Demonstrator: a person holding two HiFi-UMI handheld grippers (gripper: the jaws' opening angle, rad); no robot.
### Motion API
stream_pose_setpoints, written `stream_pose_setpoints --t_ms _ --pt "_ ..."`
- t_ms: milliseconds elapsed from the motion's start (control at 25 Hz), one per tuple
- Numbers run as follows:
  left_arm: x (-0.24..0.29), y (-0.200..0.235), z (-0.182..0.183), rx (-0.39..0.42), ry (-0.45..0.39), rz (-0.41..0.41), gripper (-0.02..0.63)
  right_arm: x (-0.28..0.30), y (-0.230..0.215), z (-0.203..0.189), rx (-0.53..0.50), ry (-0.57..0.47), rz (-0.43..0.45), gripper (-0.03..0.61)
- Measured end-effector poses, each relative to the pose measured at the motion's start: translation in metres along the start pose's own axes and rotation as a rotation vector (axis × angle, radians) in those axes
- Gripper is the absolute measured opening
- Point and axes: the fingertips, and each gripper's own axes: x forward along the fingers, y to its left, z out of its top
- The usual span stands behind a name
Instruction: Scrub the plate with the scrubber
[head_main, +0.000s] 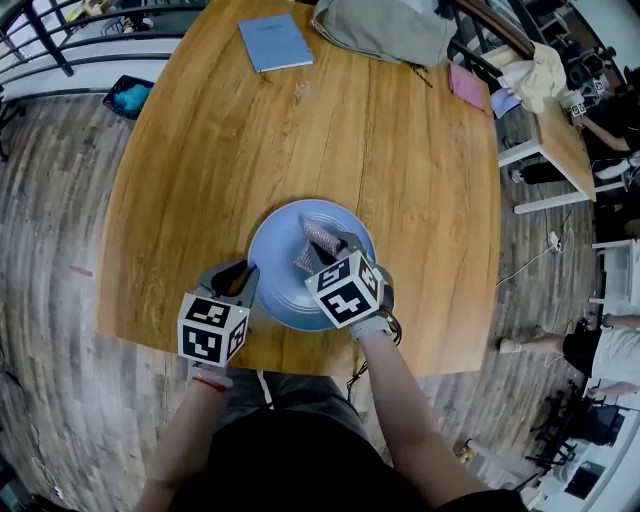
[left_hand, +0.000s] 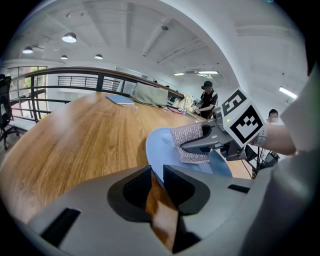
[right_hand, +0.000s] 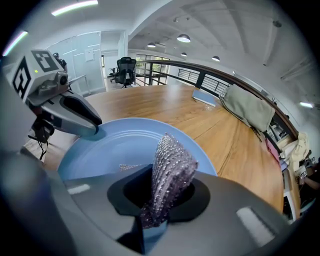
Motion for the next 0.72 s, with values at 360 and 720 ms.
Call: stream_pose_setpoints --t_ms 360,720 --pt "0.000 0.001 0.000 0.012 0.003 -0.009 0.071 -0.016 -0.005 -0.026 0.038 0.029 -0.033 0.072" --pt "0.000 0.000 0.001 0.031 0.013 -0.016 0.071 -0.029 -0.007 -0.046 0.042 0.058 -0.054 0.074"
